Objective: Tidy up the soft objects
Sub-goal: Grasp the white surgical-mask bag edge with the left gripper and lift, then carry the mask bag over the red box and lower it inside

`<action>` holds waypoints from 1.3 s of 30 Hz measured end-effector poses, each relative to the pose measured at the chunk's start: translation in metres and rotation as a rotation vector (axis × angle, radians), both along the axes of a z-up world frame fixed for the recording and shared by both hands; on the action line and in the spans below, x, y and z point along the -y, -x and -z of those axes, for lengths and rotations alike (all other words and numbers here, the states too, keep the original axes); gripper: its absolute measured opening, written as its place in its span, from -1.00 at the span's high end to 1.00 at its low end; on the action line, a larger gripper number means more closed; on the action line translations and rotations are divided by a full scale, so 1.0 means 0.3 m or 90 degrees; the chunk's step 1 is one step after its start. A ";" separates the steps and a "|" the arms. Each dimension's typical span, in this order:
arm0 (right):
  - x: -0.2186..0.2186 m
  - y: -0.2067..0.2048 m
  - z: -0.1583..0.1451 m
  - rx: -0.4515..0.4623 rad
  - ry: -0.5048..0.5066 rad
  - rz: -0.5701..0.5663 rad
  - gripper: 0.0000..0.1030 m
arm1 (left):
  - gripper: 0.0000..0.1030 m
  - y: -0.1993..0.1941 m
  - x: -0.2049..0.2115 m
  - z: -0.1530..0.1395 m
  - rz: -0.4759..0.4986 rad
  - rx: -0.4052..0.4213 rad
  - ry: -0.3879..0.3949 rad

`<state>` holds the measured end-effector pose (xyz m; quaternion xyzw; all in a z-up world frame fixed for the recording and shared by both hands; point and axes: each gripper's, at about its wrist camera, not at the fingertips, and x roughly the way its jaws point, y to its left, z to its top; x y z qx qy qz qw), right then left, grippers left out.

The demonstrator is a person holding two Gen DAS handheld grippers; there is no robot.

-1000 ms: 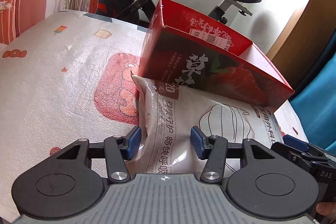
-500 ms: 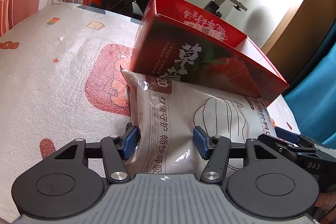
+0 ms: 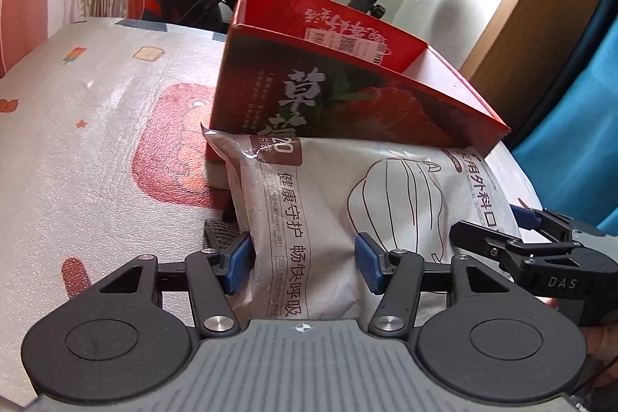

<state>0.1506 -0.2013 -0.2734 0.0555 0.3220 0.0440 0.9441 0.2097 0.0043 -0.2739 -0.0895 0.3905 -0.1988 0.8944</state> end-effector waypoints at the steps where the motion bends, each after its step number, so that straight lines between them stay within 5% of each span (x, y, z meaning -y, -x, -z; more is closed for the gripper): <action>1: 0.002 0.003 -0.006 0.002 0.005 -0.003 -0.75 | -0.14 0.001 0.001 -0.002 0.001 0.001 0.002; 15: -0.037 0.081 -0.105 0.068 0.140 -0.064 -0.48 | -0.13 0.055 -0.026 -0.054 -0.008 0.040 0.058; 31: -0.050 0.148 -0.182 0.118 0.155 -0.070 -0.16 | 0.08 0.113 -0.052 -0.121 -0.046 0.092 0.059; 39: -0.038 0.098 -0.305 0.171 0.167 -0.075 -0.15 | 0.08 0.077 -0.038 -0.258 -0.047 0.174 0.043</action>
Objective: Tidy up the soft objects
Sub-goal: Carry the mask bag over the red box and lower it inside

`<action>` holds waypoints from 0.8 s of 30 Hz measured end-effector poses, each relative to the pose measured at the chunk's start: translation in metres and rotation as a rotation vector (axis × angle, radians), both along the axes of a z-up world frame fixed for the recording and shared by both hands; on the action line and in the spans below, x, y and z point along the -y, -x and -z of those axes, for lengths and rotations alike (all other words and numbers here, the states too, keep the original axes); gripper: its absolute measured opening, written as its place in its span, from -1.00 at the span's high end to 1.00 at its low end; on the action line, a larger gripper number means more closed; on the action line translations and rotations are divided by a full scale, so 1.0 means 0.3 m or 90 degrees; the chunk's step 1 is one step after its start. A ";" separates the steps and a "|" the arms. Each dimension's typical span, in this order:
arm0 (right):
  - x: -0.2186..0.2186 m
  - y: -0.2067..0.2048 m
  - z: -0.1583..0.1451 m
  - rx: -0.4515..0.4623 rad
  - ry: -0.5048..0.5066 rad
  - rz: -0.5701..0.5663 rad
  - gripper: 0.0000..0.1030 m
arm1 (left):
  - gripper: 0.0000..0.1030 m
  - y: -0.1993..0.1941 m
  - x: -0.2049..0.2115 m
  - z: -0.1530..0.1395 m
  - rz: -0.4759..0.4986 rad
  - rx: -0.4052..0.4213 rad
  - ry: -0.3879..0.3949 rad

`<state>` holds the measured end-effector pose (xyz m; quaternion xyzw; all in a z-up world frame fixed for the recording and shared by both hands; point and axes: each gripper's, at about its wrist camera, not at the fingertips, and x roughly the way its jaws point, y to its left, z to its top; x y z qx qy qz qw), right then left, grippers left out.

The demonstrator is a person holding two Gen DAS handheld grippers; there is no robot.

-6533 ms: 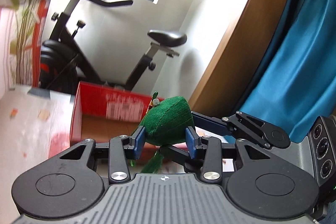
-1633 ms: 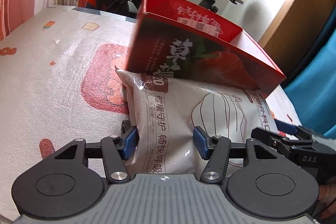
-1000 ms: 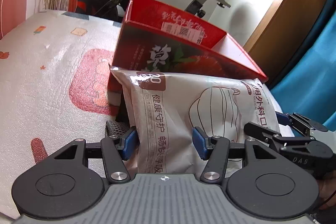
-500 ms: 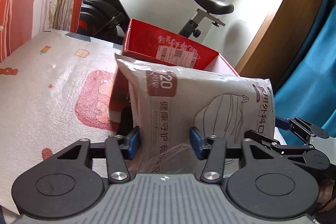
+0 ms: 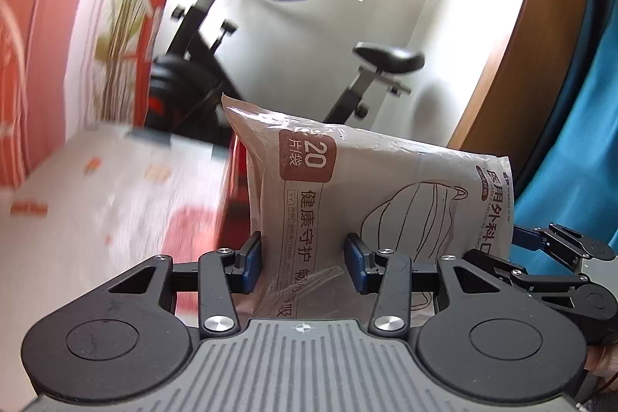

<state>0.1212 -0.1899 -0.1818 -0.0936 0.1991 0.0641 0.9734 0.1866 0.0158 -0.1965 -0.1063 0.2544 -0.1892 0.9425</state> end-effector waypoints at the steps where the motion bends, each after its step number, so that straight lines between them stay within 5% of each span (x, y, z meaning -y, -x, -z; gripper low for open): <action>1: 0.008 -0.014 -0.021 0.010 0.002 0.000 -0.15 | 0.08 -0.016 0.005 -0.022 0.001 0.008 0.001; 10: 0.133 -0.276 -0.145 0.043 0.029 0.020 -0.15 | 0.08 -0.263 0.117 -0.158 0.021 0.041 -0.033; 24: 0.214 -0.809 -0.020 -0.113 0.168 0.014 -0.04 | 0.10 -0.714 0.211 -0.138 0.018 -0.055 -0.091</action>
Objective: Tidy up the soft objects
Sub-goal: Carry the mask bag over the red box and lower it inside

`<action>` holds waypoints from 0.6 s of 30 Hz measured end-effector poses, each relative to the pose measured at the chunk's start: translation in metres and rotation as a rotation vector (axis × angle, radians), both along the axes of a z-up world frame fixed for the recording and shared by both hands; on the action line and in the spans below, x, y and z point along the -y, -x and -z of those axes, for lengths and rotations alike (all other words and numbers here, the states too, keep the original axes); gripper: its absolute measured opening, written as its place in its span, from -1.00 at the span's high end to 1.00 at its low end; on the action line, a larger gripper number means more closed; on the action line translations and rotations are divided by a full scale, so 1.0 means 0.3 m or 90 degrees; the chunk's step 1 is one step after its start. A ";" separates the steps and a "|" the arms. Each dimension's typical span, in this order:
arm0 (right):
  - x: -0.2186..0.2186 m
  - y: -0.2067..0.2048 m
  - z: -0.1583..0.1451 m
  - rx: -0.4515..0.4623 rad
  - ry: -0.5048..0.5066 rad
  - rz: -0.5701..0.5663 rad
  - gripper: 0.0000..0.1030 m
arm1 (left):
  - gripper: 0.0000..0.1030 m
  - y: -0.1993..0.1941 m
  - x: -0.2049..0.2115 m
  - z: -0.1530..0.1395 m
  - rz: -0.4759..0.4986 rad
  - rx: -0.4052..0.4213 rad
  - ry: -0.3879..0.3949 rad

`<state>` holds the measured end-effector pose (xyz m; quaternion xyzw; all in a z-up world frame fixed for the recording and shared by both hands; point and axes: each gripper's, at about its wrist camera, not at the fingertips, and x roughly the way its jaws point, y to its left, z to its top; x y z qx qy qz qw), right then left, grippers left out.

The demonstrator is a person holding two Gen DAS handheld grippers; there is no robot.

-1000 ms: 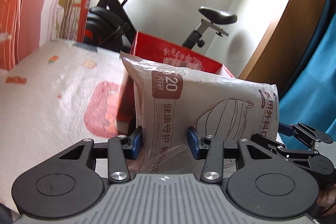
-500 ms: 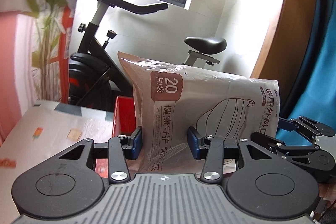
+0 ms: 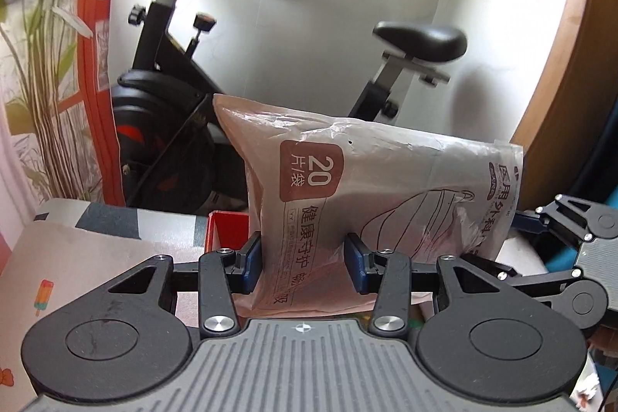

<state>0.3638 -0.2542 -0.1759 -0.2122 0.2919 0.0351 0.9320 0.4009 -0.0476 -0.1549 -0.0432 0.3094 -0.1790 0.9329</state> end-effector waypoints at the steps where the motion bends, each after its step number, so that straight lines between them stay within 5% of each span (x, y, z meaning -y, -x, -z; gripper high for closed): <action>1: 0.000 -0.024 0.017 -0.014 0.009 -0.002 -0.01 | 0.12 -0.023 0.006 0.013 0.002 -0.013 -0.012; 11: 0.008 -0.158 0.171 -0.130 0.058 -0.024 0.16 | 0.54 -0.149 0.033 0.125 0.045 -0.085 -0.108; 18: -0.038 -0.202 0.239 -0.187 0.136 -0.046 0.20 | 0.54 -0.200 0.063 0.183 0.049 -0.135 -0.175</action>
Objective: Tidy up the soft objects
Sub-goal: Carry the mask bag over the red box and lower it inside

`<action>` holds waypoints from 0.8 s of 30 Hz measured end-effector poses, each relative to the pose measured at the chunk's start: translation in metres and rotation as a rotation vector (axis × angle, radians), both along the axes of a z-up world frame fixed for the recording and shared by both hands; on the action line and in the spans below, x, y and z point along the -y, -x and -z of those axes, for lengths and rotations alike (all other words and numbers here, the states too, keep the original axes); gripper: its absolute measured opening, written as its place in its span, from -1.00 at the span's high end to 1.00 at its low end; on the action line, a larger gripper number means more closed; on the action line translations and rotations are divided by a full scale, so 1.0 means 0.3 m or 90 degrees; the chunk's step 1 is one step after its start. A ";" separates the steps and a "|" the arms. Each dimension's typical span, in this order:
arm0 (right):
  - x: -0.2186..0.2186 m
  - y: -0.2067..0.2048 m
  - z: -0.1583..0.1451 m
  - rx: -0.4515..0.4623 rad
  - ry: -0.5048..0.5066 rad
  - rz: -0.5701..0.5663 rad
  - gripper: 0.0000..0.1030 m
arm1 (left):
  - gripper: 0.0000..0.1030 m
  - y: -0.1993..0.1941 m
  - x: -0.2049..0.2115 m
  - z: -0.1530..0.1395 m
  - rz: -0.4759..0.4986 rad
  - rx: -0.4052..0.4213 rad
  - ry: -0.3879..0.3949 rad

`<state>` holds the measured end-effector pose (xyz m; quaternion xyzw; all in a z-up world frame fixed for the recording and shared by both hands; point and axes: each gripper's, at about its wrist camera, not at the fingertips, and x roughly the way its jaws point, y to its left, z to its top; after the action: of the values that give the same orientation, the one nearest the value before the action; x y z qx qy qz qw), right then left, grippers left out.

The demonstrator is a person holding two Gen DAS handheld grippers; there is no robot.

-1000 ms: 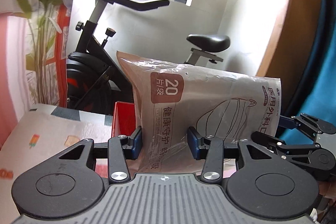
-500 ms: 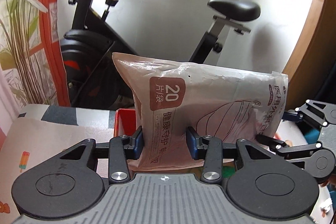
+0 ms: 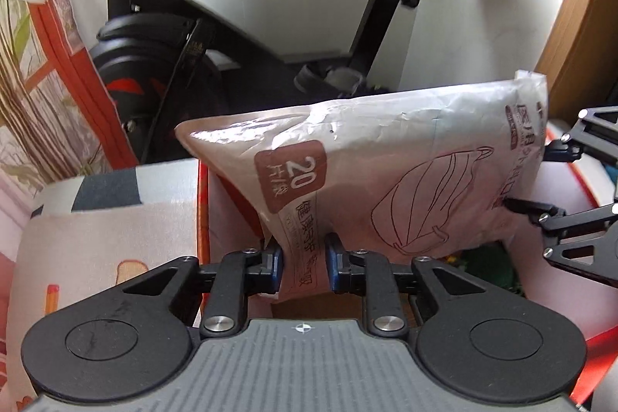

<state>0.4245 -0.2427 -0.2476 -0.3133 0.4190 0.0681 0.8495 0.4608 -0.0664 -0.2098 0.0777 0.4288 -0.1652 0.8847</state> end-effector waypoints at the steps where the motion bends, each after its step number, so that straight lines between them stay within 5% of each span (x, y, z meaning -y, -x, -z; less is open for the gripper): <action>1: -0.009 -0.008 0.006 -0.008 0.008 -0.003 0.21 | 0.54 -0.007 0.000 0.006 -0.005 -0.010 -0.004; 7: -0.053 -0.041 0.054 -0.062 0.053 -0.016 0.23 | 0.53 -0.044 0.063 0.005 0.003 -0.045 -0.092; 14: -0.052 -0.079 0.136 -0.122 0.061 0.010 0.29 | 0.53 -0.067 0.087 0.014 0.010 -0.065 -0.102; 16: -0.055 -0.078 0.147 -0.129 0.060 0.018 0.30 | 0.41 -0.065 0.089 0.014 0.017 -0.066 -0.100; 18: -0.050 -0.084 0.139 -0.136 0.049 0.024 0.27 | 0.09 -0.067 0.090 0.005 0.025 -0.067 -0.094; 24: -0.012 -0.090 0.098 -0.148 0.028 0.024 0.02 | -0.09 -0.048 0.087 -0.058 0.050 -0.045 -0.082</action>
<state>0.4515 -0.2390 -0.2772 -0.3139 0.5216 0.0787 0.7894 0.4754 -0.0926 -0.1925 0.1454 0.4660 -0.1744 0.8552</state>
